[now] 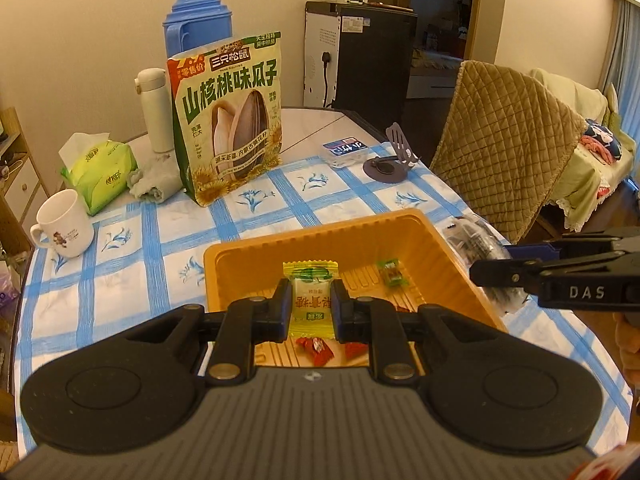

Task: Organize snacks
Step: 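Carry both held snacks over the orange tray, then open the left tool to drop the yellow sweet while the right tool releases the dark-strip packet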

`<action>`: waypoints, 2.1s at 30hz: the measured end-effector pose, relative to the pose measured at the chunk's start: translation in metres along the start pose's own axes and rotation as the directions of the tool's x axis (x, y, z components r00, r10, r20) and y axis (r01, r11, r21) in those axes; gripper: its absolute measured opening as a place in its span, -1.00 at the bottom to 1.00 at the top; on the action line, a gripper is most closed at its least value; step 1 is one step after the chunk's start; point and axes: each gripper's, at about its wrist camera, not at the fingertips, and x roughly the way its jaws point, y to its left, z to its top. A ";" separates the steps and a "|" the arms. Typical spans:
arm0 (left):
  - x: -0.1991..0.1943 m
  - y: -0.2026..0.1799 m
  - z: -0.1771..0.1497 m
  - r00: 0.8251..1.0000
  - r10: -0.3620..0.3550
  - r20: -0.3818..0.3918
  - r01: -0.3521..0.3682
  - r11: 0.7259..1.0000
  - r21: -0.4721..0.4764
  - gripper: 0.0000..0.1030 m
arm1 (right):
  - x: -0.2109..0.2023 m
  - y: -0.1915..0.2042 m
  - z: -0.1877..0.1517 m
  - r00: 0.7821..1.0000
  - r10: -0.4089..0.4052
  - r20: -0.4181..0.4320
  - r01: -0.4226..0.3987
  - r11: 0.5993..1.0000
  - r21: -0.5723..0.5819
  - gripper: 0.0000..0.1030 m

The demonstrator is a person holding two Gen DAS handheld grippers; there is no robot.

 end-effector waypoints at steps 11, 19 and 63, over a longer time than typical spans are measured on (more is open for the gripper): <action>0.048 0.007 -0.005 0.997 0.005 -0.081 -0.005 1.000 -0.001 -0.65 | 0.045 -0.003 -0.003 0.997 -0.015 -0.071 0.015 1.000 0.009 -0.27; 0.076 0.015 -0.010 0.991 0.016 -0.132 -0.016 1.000 -0.005 -0.65 | 0.067 -0.008 -0.008 0.994 -0.025 -0.107 0.028 0.999 0.023 -0.27; 0.062 0.024 -0.015 0.994 0.012 -0.108 -0.017 0.999 -0.042 0.26 | 0.076 -0.008 0.002 0.997 -0.005 -0.082 0.011 0.998 0.068 0.16</action>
